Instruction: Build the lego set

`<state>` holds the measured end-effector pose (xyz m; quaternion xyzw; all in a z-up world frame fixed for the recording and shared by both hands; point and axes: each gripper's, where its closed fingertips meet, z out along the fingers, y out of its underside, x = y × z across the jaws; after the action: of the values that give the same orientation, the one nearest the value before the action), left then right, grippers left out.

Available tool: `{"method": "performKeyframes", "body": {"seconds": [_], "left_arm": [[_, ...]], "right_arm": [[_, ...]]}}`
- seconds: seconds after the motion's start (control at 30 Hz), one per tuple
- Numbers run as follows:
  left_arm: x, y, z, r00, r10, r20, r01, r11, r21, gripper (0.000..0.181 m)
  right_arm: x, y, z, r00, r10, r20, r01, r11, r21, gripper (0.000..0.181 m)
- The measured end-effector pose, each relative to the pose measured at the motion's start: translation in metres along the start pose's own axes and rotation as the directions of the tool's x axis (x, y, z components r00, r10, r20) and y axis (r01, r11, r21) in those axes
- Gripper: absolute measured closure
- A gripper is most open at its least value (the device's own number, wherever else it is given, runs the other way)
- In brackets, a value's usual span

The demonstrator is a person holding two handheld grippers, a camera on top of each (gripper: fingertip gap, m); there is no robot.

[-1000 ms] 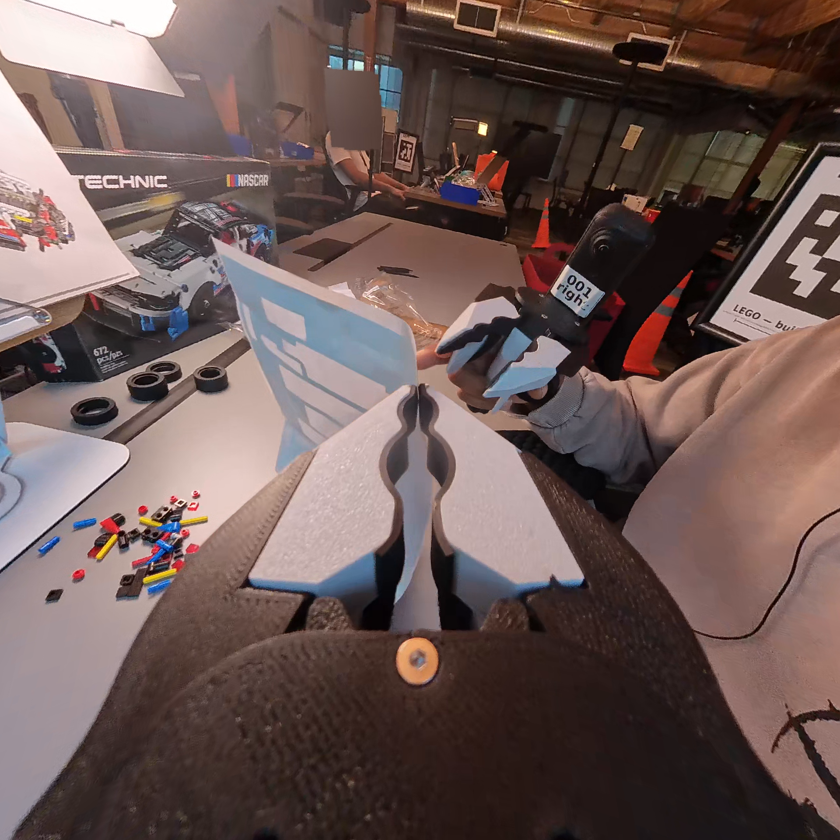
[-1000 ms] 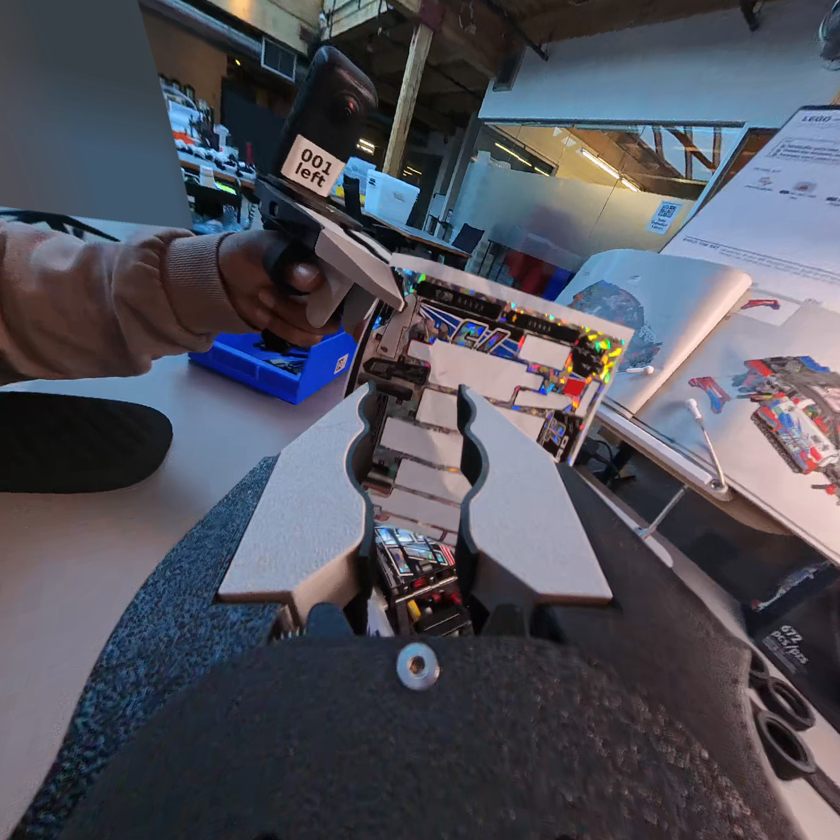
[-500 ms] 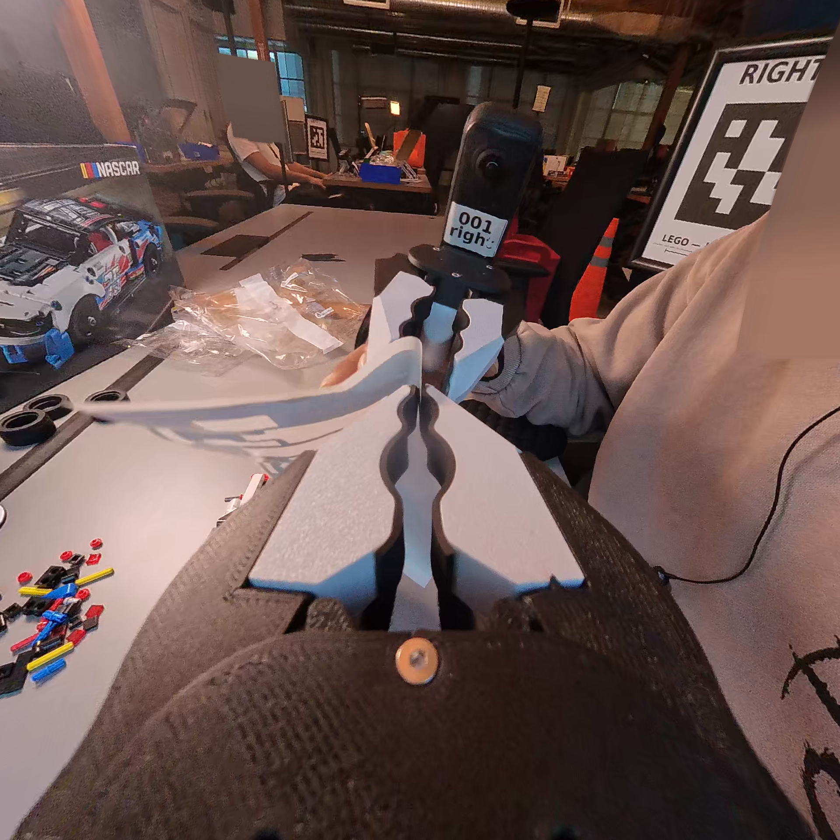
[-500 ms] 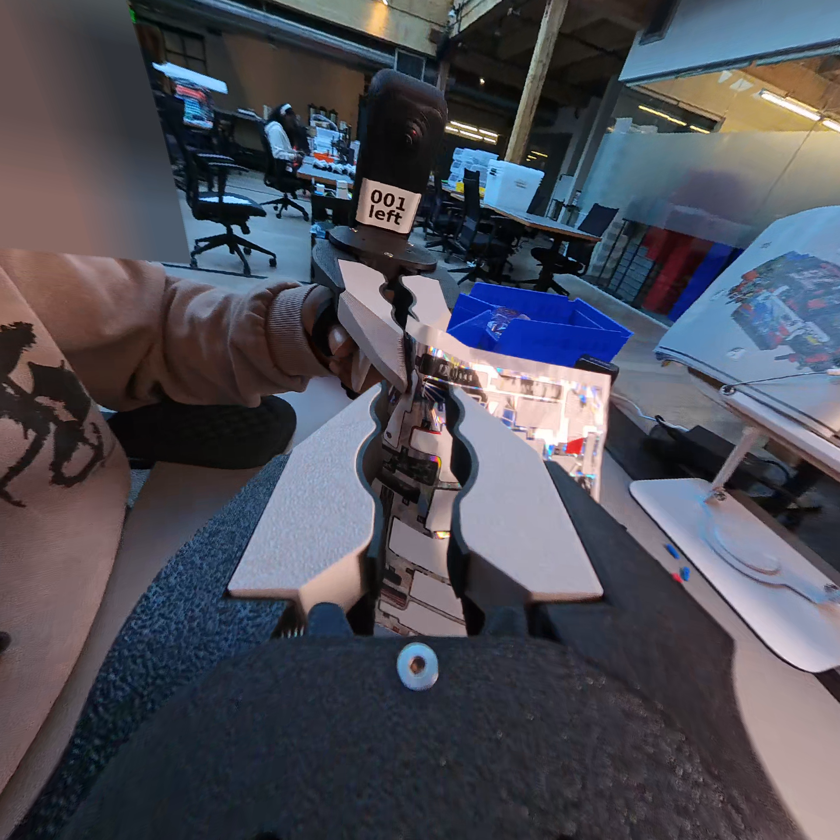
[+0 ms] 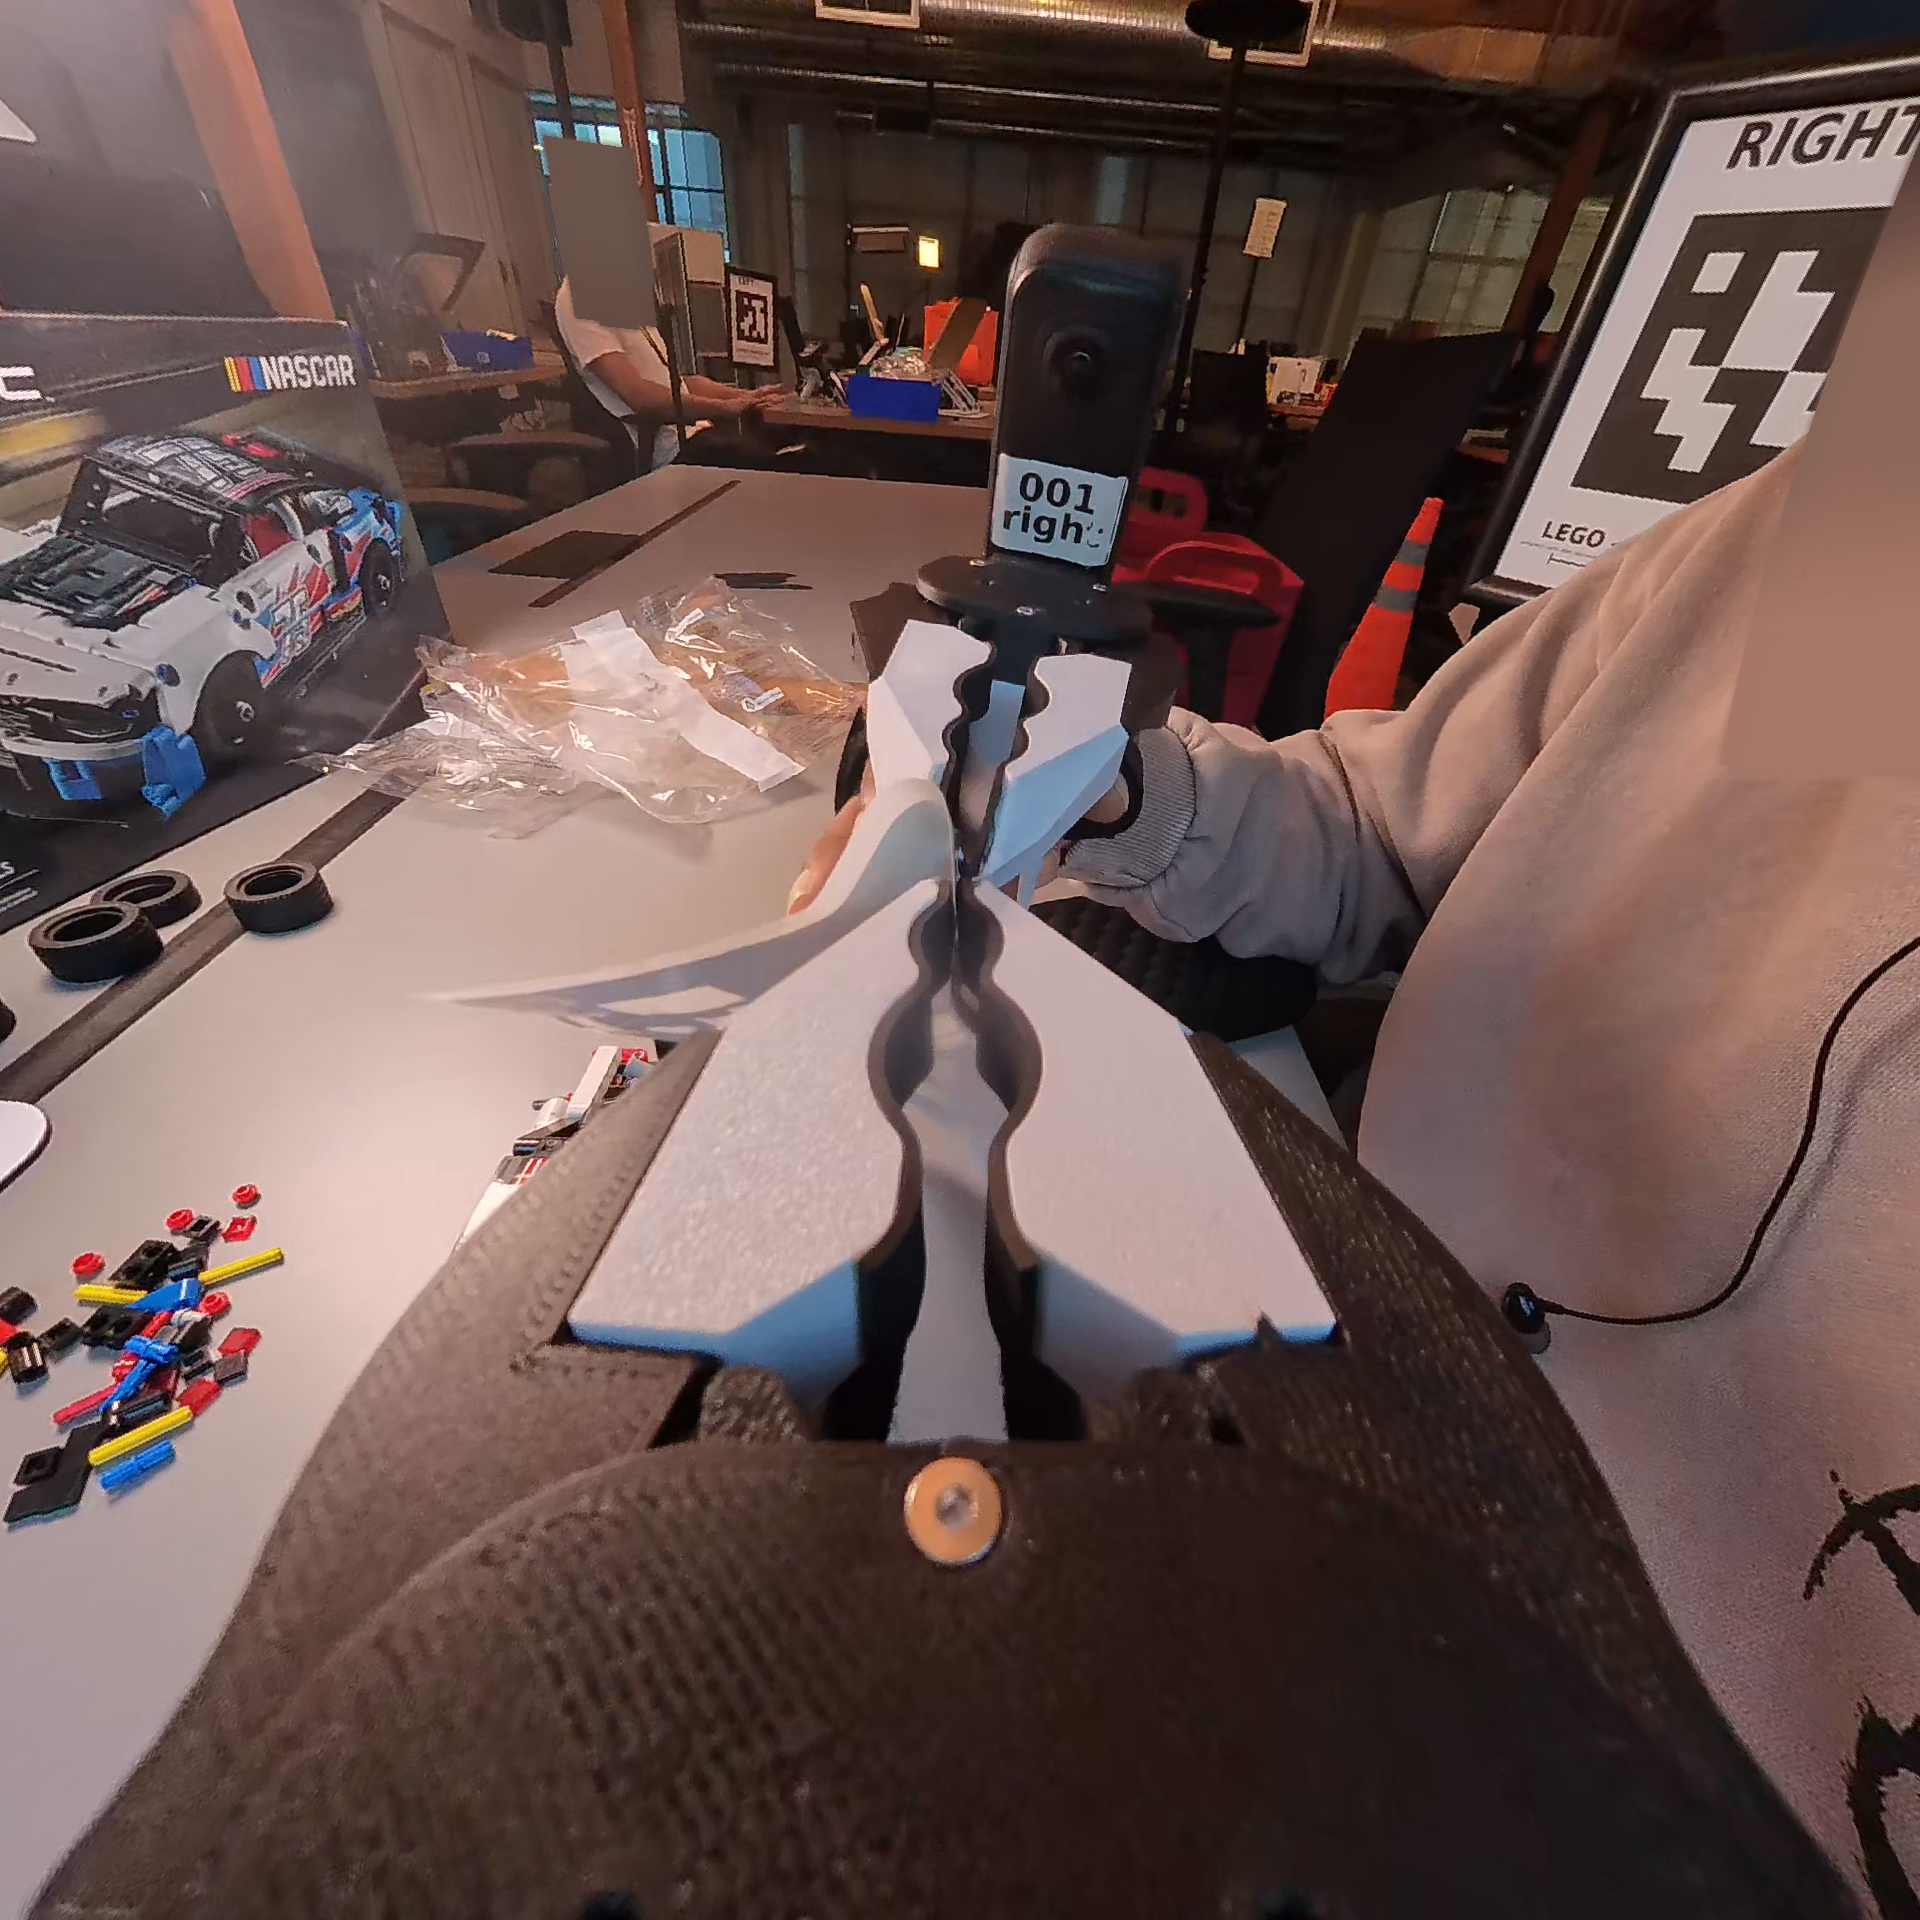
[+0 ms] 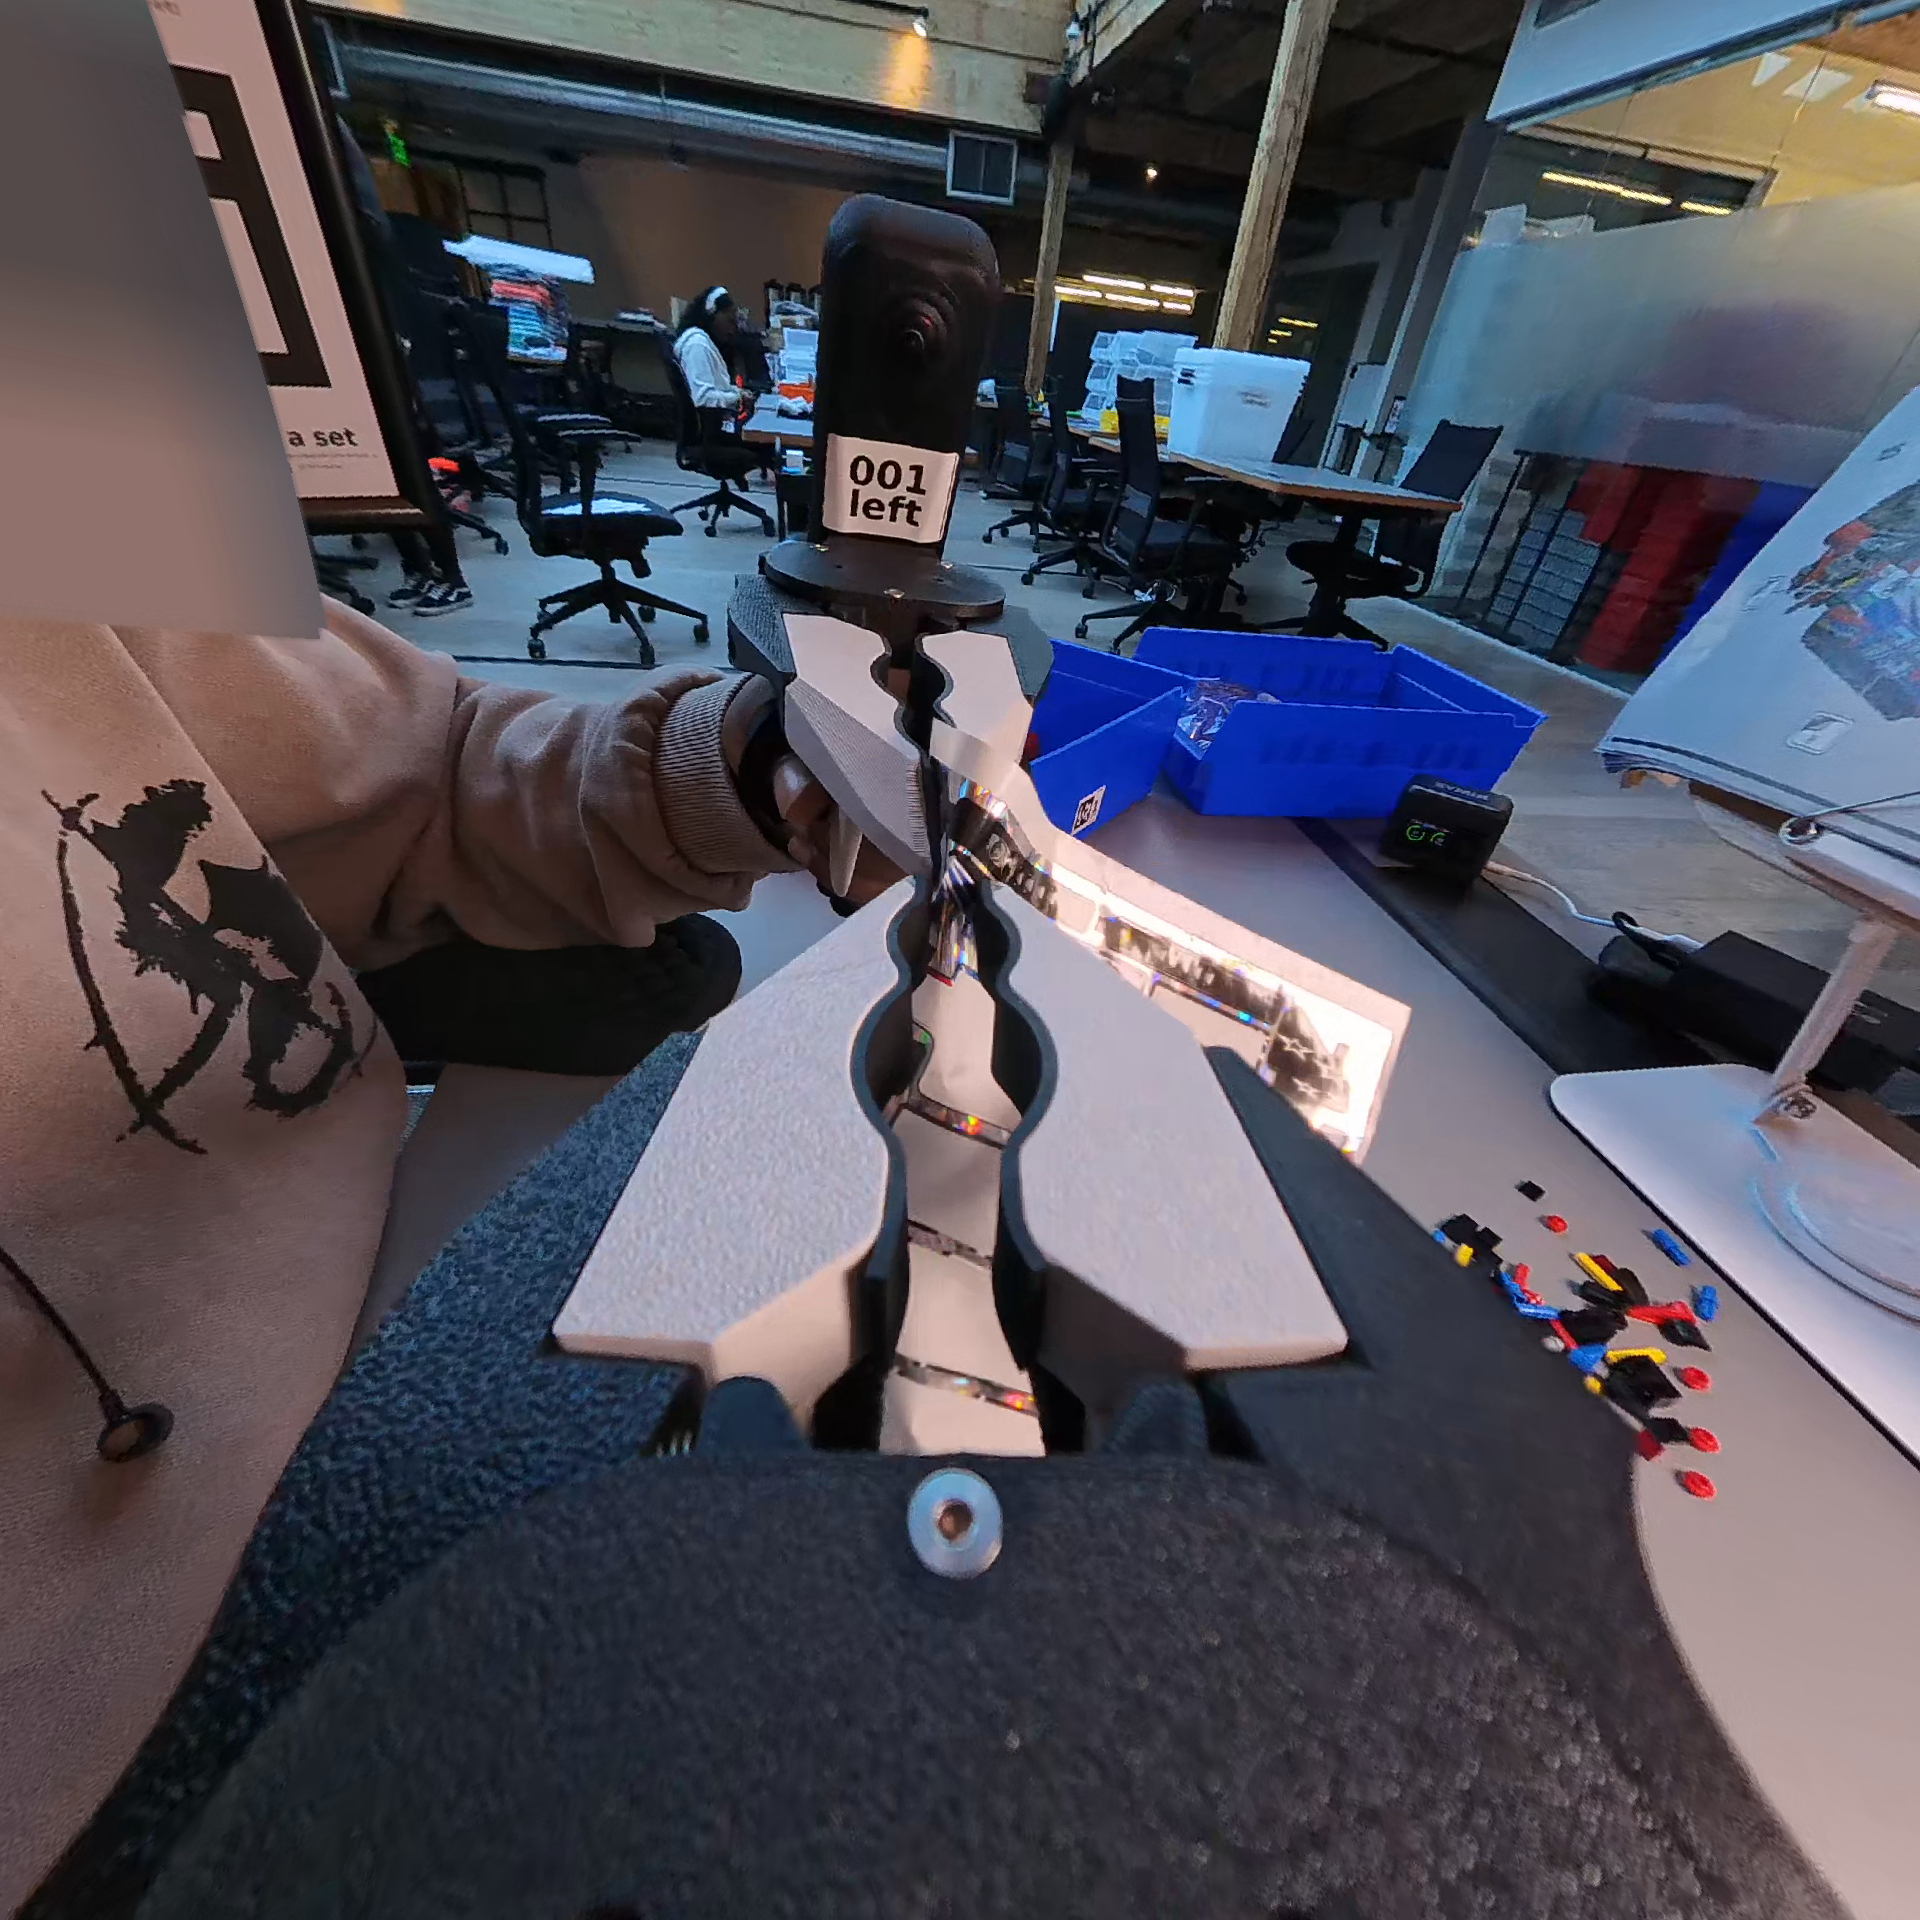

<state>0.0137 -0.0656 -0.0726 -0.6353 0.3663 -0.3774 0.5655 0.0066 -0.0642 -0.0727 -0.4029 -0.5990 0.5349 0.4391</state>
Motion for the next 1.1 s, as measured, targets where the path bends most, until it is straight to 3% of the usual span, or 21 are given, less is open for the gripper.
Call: {"method": "performKeyframes", "body": {"seconds": [0.67,0.87,1.1], "left_arm": [[0.005,0.012,0.004,1.0,0.013,0.004,-0.013,0.999,-0.033,0.181],[0.007,0.015,0.005,1.0,0.008,0.004,-0.008,0.999,-0.035,0.181],[0.001,0.012,-0.003,1.0,-0.016,0.025,0.016,1.0,-0.01,0.181]], "right_arm": [[-0.002,0.005,-0.01,0.961,0.236,0.141,-0.24,0.971,0.007,0.181],[-0.003,0.01,-0.008,0.983,0.159,0.092,-0.158,0.987,-0.025,0.181],[0.009,0.005,-0.018,0.977,0.201,0.067,-0.203,0.979,0.019,0.181]]}}
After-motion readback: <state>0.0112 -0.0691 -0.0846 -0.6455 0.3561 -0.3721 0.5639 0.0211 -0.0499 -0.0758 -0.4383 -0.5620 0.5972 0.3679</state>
